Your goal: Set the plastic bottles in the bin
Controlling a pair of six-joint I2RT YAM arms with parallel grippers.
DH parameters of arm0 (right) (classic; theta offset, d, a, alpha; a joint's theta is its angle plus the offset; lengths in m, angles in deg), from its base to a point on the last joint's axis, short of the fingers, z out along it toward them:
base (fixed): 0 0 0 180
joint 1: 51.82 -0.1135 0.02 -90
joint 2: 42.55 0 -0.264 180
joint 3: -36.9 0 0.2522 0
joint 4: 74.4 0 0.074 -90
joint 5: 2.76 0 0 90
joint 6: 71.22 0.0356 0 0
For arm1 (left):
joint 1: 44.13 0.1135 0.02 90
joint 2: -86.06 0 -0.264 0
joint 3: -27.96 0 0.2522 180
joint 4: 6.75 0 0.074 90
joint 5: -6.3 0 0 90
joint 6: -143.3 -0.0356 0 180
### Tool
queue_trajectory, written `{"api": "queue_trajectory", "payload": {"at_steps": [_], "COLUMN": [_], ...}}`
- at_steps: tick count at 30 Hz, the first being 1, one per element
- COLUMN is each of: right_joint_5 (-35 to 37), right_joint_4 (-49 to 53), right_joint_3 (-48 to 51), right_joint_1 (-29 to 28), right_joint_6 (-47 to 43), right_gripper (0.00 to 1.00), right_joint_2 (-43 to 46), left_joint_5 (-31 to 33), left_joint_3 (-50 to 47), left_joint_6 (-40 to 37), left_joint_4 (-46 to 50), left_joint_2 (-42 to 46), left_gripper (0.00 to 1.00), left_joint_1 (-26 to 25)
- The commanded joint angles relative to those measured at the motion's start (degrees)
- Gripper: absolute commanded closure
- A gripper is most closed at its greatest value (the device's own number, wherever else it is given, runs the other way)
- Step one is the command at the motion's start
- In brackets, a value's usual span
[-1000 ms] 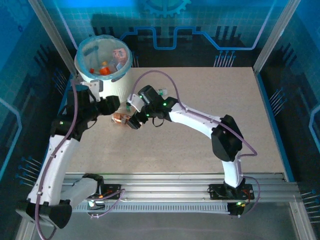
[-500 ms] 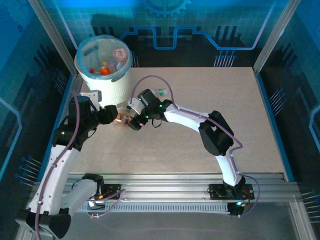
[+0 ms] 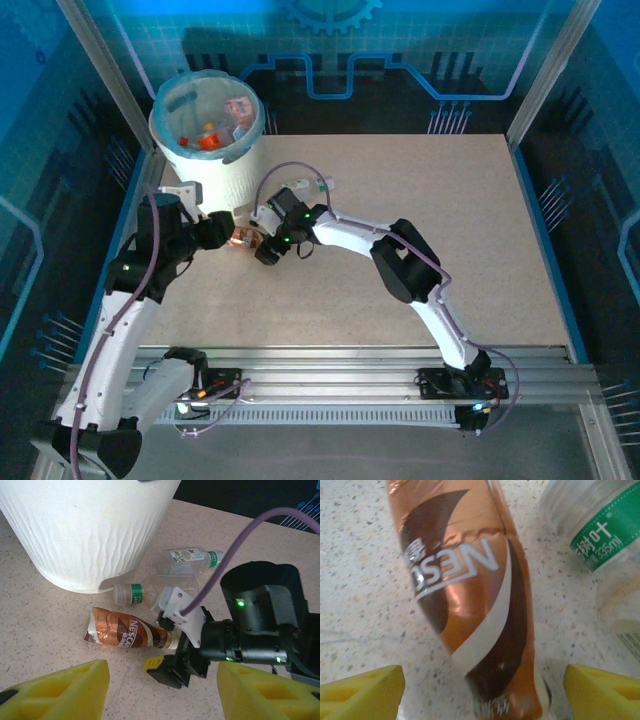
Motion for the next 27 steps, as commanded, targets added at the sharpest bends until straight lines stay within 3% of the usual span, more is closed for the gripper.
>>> {"api": "queue_trajectory", "payload": {"at_steps": [1,10,15,23,27], "right_joint_5": [0.25,2.20,2.94,2.72,3.34], "right_joint_4": [3.77,5.26,4.90,-2.68,-6.42], "right_joint_3": [-2.67,-0.92,3.18,23.01,32.92], "right_joint_1": [0.16,-0.36,-1.19,-2.34,-2.73], "right_joint_6": [-1.03,-1.76,-2.02,3.79,7.48], "right_gripper": [0.25,0.54,0.64,0.70,0.71], "right_joint_2": [-2.28,-0.08,5.65,24.85,36.21], "left_joint_5": [0.51,-0.08,-1.24,-7.29,-13.55], "left_joint_3": [-0.32,0.39,1.71,3.89,4.08], "left_joint_6": [0.26,0.72,1.78,7.79,12.35], "left_joint_4": [-0.18,-0.03,0.06,-1.07,-3.64], "left_joint_2": [0.55,0.58,0.68,1.22,0.71], "left_gripper": [0.40,0.40,0.39,0.22,0.15], "left_joint_1": [0.09,0.16,0.31,0.37,0.49]}}
